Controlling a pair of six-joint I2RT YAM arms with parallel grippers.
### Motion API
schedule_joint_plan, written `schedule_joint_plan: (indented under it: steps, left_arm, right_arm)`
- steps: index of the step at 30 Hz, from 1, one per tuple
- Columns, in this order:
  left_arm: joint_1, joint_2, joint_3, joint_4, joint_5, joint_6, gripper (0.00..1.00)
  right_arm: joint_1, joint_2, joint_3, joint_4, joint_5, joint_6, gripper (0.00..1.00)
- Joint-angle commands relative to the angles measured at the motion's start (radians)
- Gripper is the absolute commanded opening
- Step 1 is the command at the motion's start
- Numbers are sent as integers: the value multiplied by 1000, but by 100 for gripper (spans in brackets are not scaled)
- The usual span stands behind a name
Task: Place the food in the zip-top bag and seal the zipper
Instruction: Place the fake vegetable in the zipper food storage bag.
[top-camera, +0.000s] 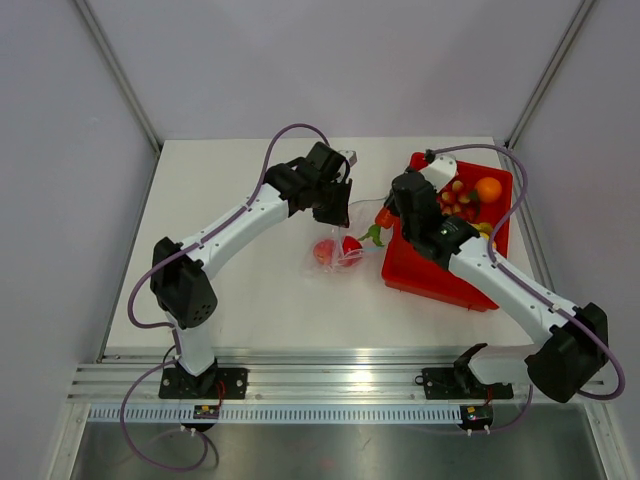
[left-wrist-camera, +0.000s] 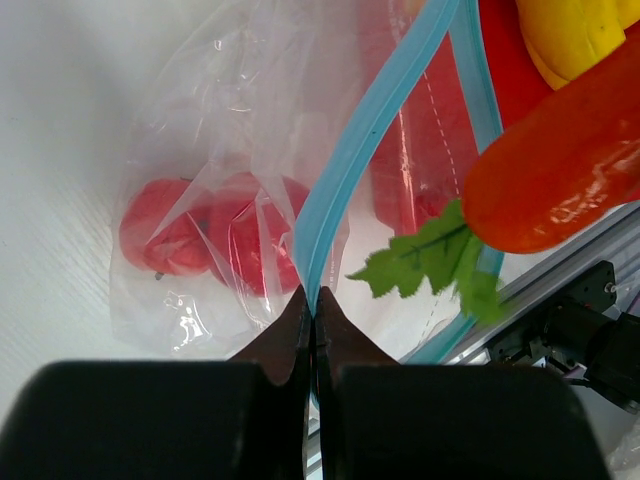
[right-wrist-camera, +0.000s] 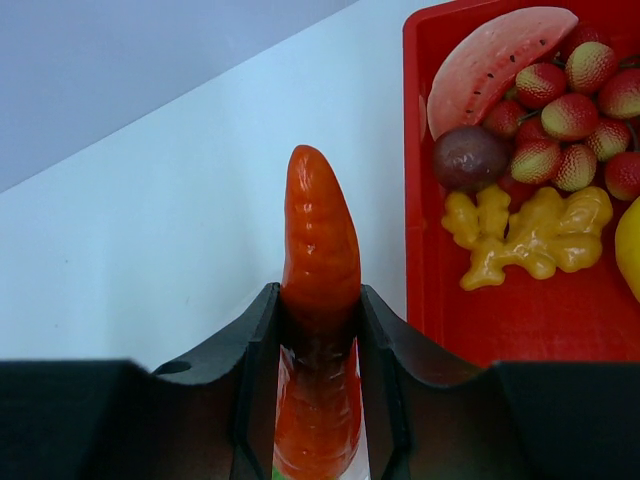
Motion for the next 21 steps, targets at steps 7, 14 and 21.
schedule_joint_plan:
  steps: [7,14,21]
  left_arm:
    - [2,-32,68,11,62,-3,0]
    - [4,-2,120,-2,97,-11,0]
    - [16,-2,141,-12,112,-14,0]
  right_arm:
    - [71,-28,-157,326,252,1,0]
    - [167,64,-141,438,433,-45,0]
    - [237,171,-153,569,487,-151,2]
